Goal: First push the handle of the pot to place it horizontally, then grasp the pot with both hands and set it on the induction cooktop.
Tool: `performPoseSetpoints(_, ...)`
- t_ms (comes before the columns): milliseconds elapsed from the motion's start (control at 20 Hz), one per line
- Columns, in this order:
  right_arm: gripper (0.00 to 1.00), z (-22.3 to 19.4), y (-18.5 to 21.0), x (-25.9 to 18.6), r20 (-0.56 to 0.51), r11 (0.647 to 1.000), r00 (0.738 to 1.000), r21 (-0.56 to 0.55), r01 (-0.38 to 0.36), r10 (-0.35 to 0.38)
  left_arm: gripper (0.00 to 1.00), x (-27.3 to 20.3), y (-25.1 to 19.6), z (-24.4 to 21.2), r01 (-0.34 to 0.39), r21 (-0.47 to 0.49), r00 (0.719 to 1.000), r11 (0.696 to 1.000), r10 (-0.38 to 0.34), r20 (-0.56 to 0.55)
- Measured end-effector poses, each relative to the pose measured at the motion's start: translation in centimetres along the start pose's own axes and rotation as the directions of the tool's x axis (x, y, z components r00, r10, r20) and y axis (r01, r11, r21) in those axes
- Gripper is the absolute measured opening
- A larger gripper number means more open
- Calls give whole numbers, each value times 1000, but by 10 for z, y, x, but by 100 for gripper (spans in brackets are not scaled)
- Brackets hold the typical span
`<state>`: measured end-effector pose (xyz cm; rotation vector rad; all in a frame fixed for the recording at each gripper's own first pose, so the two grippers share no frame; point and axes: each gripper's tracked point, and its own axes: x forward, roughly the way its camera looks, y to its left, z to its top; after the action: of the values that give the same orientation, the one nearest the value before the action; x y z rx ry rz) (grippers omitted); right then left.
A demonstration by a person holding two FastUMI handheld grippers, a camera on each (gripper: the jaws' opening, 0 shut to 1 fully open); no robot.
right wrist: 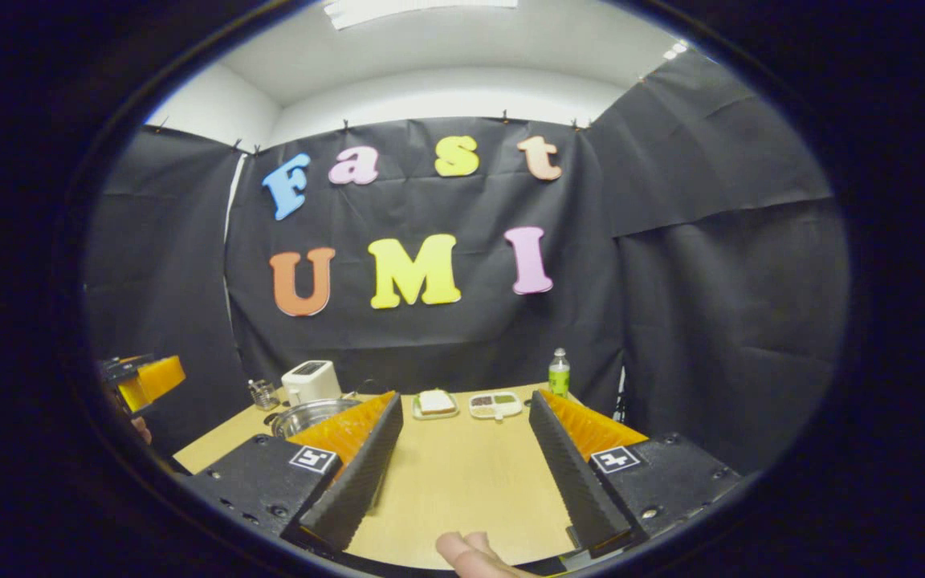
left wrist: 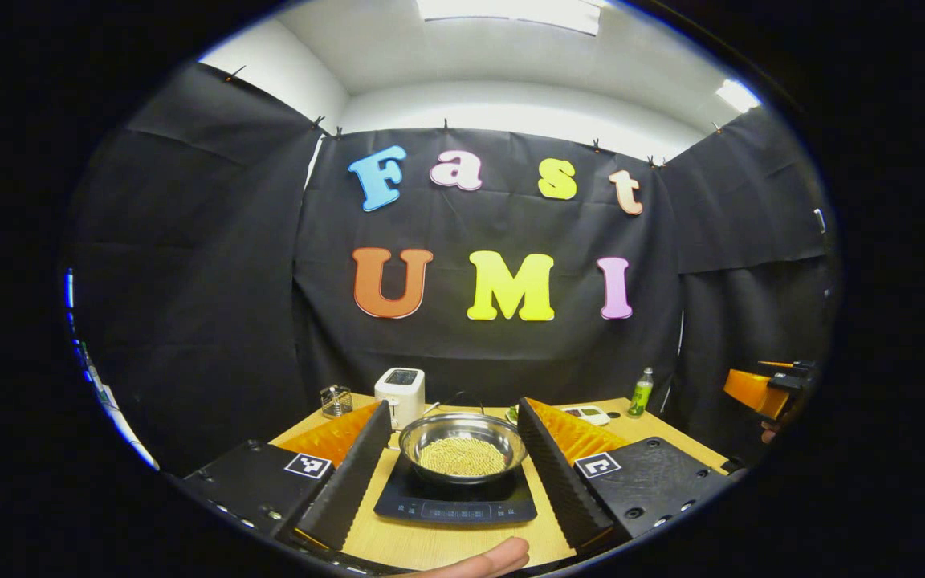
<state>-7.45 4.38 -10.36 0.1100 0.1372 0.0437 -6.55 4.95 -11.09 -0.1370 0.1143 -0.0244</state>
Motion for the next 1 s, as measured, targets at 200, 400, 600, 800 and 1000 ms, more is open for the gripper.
performPoseSetpoints(200, 100, 0, -17, -25, 74, 1000, 997, -11, 22, -21, 94, -6, 3, -16, -23, 36, 1000, 999, 23, -12)
performPoseSetpoints(400, 100, 4, -27, -29, 120, 999, 991, 11, 53, -54, 94, -9, -4, -15, -2, 24, 1000, 1000, 2, 4)
performPoseSetpoints(600, 99, 1, -21, -28, 112, 999, 994, 35, 11, -15, 94, -8, -5, -16, 17, 10, 1000, 1000, -17, 14)
performPoseSetpoints(800, 100, 7, -16, -27, 143, 999, 989, 35, -29, 24, 94, -6, 6, -18, -12, 17, 1000, 1000, 12, 8)
performPoseSetpoints(1000, 99, 3, -12, -29, 136, 998, 990, 26, -51, 47, 94, -9, 9, -14, -32, 9, 999, 999, 32, 19)
